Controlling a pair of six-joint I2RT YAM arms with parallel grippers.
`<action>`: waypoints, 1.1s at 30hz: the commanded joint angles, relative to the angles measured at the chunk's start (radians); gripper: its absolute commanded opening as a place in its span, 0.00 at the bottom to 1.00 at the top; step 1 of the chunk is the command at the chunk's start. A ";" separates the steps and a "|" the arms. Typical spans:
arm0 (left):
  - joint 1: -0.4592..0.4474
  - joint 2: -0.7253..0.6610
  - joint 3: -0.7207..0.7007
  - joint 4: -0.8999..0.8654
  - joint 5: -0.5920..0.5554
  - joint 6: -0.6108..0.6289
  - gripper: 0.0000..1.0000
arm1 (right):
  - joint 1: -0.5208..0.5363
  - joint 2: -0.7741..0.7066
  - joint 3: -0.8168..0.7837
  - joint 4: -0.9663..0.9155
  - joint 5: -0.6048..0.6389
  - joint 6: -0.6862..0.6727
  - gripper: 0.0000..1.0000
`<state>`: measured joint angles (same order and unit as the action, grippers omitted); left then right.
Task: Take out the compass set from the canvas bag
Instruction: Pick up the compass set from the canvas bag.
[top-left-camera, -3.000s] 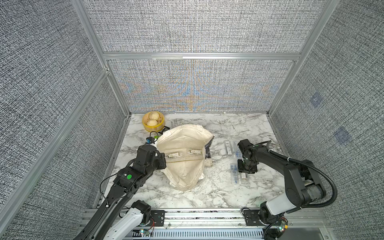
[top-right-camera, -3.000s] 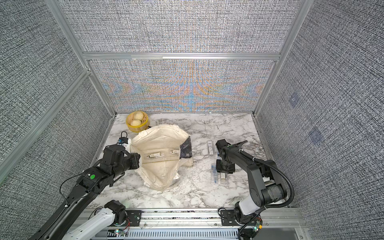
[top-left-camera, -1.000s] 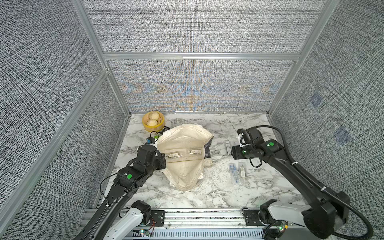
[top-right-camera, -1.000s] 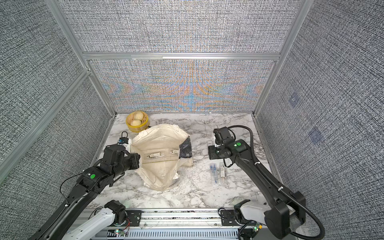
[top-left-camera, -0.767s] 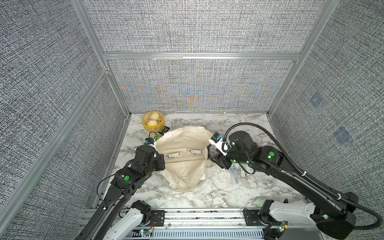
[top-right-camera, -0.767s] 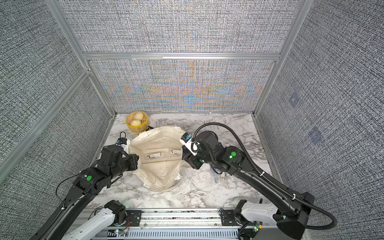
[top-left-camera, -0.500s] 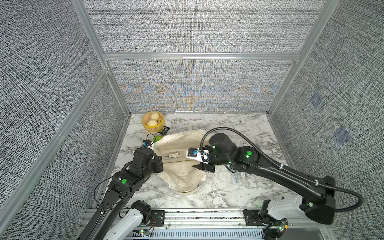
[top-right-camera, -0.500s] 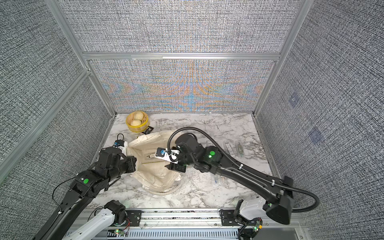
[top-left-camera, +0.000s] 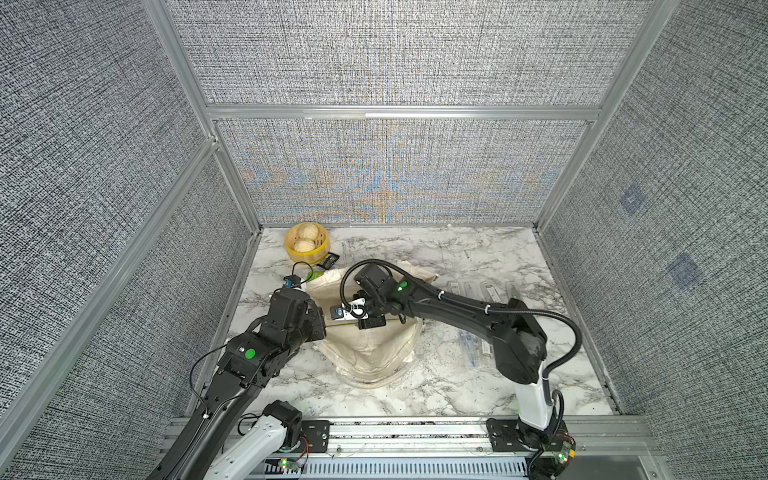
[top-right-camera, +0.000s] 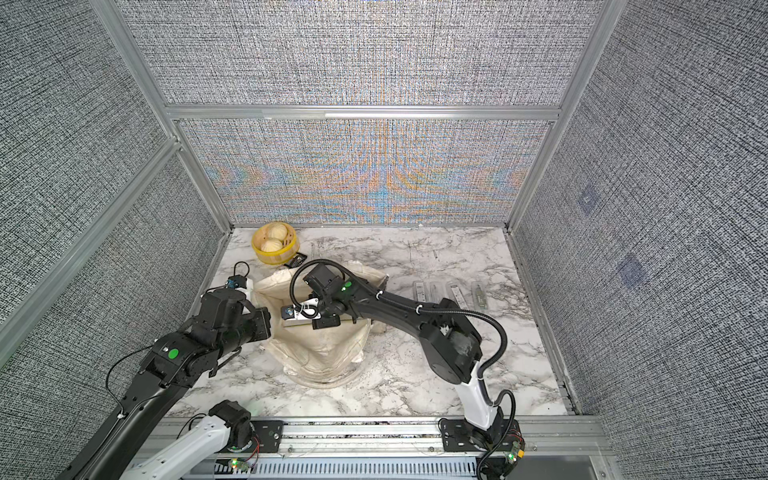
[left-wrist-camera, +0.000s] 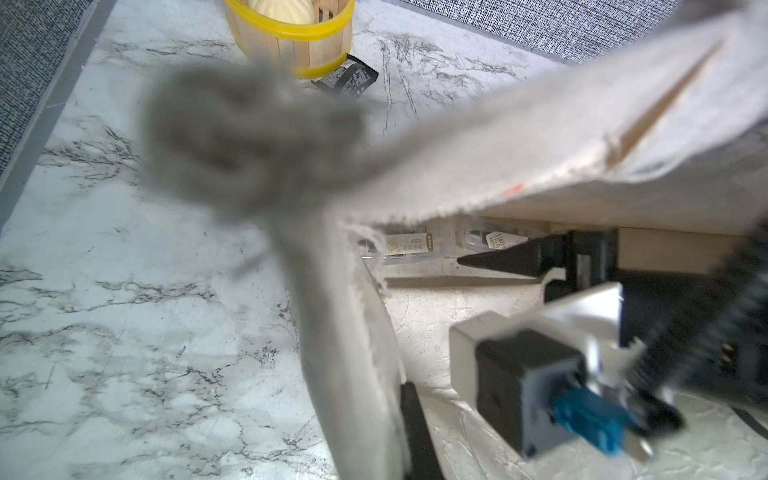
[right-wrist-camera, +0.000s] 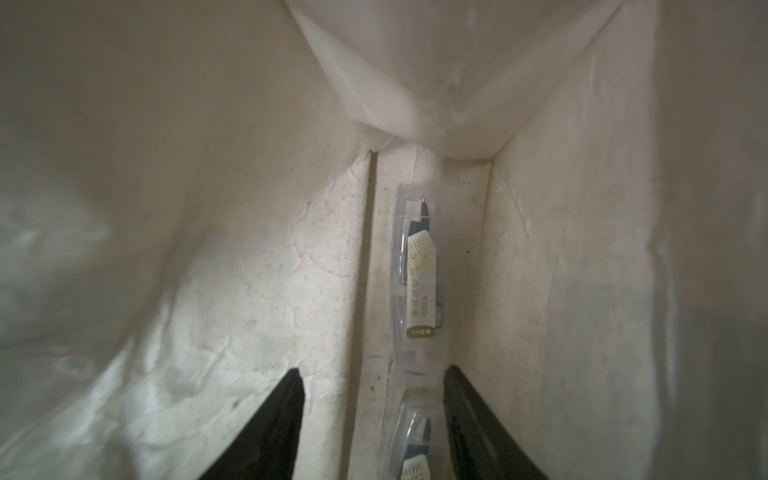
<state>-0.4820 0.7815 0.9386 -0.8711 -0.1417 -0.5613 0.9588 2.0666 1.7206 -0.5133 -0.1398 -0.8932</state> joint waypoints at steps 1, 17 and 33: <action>0.000 0.004 0.012 0.015 -0.030 0.005 0.00 | -0.004 0.059 0.054 -0.016 -0.038 -0.028 0.56; 0.001 -0.010 -0.018 0.014 -0.039 0.021 0.00 | -0.043 0.366 0.309 -0.046 0.009 0.016 0.69; 0.002 -0.035 -0.056 0.012 -0.064 0.018 0.00 | -0.033 0.486 0.477 -0.353 -0.011 0.158 0.58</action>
<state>-0.4820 0.7479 0.8845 -0.8692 -0.1848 -0.5503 0.9173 2.5378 2.2108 -0.6804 -0.1837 -0.7742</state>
